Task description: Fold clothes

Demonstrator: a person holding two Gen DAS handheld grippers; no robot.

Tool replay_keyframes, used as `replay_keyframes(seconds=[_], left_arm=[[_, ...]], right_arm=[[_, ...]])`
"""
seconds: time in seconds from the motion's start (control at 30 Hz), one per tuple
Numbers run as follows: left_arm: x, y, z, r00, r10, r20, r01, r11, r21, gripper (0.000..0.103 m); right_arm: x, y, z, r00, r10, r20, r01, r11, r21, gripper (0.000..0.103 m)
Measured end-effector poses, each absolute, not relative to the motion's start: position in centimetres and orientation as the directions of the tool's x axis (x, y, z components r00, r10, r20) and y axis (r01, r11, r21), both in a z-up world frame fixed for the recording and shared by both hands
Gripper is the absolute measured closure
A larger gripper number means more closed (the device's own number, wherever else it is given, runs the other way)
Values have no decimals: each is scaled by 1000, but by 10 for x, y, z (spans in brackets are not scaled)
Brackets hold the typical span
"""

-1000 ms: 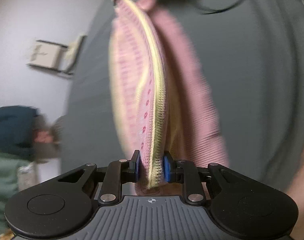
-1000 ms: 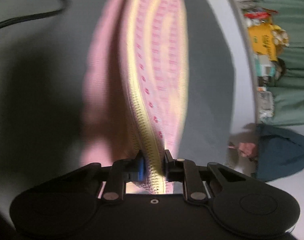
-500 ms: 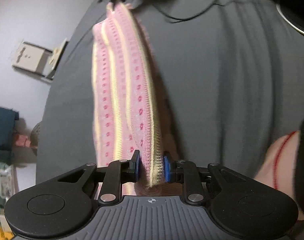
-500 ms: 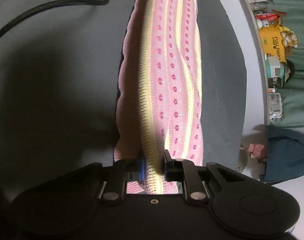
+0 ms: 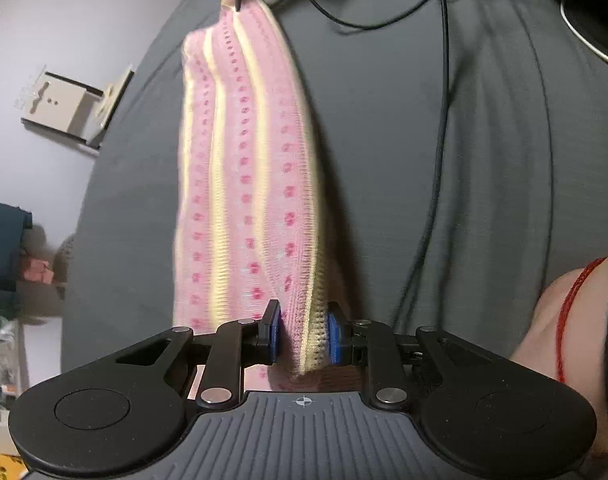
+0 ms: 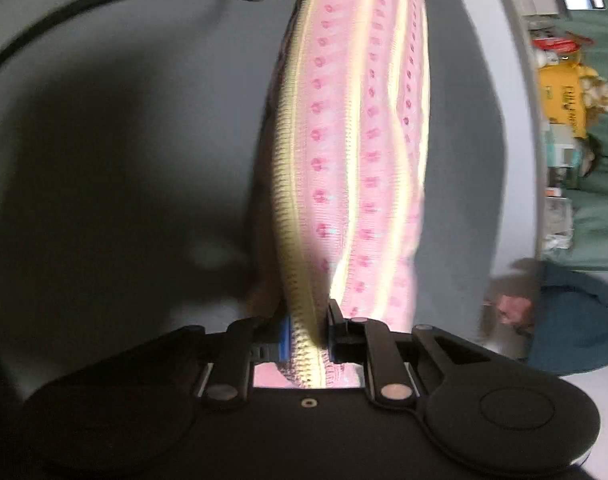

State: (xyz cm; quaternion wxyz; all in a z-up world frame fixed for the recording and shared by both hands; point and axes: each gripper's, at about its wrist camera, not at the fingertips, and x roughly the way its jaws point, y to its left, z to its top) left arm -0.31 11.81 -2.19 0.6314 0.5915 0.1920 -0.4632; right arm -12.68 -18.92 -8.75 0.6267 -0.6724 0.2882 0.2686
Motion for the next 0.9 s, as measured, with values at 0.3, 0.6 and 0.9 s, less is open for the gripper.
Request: replay_keyframes(seconds=[0.3,0.6,0.9], left_arm=[[6,117,-17,528,-341,-778,821,-30,570,79],[27,126,17,508,-333,-795,861,162,482,54],[94,142,79,601,-574,-556,699,715,18,17]], right_arm=[[-128,-195,-87,677,-58,-734,-736,-67,-673,80],[-126,-207,-45,606,-14,-795,-784,159,-600,57],[-76,-239,29,674,281,-683,-428,903,-51,21]])
